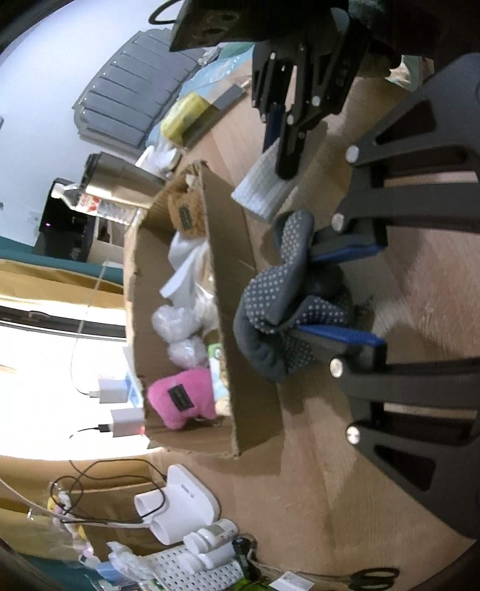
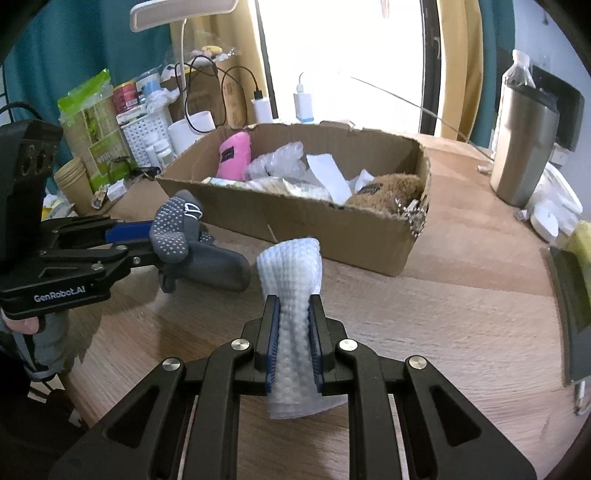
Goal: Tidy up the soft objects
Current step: 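Carry the glove with the left tool while the right tool carries the waffle strip into the box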
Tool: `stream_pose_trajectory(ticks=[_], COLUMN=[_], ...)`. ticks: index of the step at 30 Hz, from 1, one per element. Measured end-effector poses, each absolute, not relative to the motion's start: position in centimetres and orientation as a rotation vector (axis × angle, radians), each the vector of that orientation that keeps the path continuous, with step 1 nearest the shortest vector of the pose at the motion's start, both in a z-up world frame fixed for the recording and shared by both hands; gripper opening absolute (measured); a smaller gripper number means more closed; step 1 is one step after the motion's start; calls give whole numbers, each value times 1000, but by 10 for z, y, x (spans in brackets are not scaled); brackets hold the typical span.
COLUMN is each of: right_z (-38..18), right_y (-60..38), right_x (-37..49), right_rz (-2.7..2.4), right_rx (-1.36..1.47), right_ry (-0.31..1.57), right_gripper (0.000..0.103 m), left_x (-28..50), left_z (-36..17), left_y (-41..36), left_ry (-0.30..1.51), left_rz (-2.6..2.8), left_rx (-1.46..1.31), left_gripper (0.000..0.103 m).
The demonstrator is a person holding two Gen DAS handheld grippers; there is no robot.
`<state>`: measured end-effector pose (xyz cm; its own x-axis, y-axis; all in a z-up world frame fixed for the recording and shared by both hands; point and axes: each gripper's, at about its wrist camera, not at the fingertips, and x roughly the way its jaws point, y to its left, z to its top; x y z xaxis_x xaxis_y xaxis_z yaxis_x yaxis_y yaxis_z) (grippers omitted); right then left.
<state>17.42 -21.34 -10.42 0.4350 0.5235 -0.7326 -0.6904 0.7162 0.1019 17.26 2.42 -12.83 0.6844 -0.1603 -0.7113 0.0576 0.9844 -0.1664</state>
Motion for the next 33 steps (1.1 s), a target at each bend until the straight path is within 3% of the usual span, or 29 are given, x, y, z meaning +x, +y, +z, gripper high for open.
stream_pose_trajectory(ticks=[21, 33], right_z=[-48, -44], right_y=[-239, -257], right_x=[187, 218], right_rz=[737, 708], right_rx=[-187, -151], right_ry=[680, 661], right_gripper=[17, 17], left_x=[176, 208], left_z=[-68, -57], left_y=[13, 5], left_ry=[679, 669], left_rz=[-142, -141], left_rx=[-88, -68], left_gripper=[31, 31])
